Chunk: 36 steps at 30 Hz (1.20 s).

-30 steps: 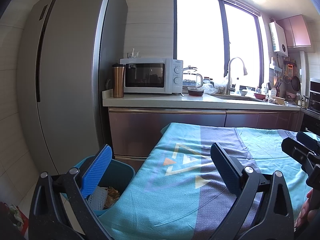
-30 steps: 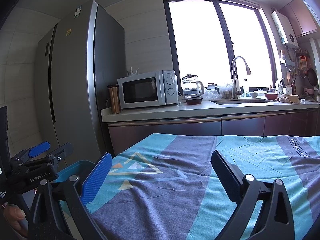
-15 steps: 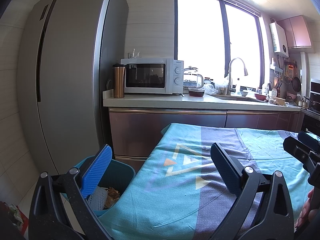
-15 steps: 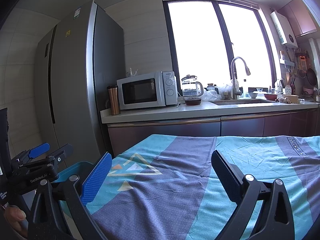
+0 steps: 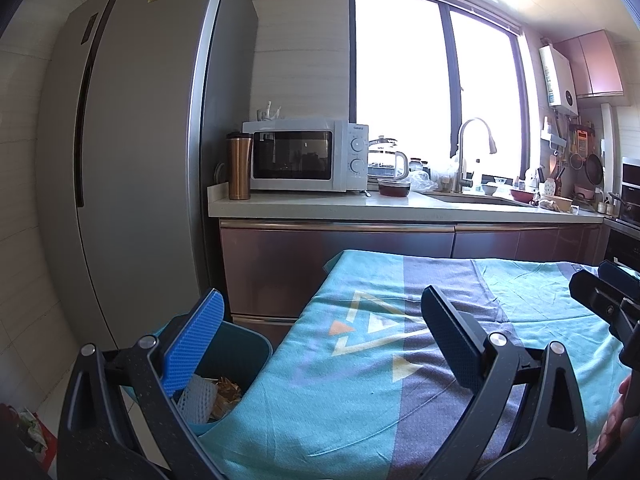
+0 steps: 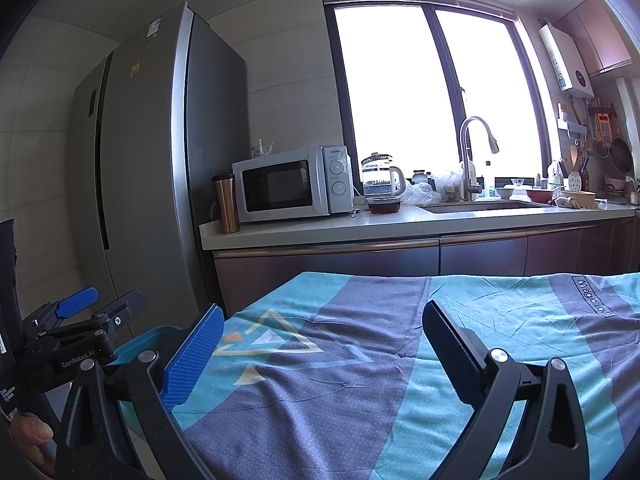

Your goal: Collect trash

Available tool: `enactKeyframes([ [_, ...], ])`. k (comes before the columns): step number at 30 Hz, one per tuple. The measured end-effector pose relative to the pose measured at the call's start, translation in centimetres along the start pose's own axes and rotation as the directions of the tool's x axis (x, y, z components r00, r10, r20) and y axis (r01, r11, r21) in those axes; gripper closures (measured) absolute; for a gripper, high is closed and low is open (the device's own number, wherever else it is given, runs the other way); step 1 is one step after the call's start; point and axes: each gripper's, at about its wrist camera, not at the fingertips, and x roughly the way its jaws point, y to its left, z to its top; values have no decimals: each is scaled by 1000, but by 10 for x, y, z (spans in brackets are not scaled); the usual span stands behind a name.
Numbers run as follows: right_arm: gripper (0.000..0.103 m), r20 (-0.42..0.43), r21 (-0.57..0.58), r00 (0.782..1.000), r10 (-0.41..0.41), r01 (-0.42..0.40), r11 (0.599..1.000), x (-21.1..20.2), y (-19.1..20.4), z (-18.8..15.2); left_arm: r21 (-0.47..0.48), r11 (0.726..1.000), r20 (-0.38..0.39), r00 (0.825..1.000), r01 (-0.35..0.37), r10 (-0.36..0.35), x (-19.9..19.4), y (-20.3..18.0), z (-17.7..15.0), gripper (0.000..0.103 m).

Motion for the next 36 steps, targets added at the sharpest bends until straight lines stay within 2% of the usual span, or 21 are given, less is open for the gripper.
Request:
enactKeyframes([
  [36,7,3,7,1000,-12,12,1000,-2,3,-2,4,1000,4,1000,-4,4,0,-1,0,6],
])
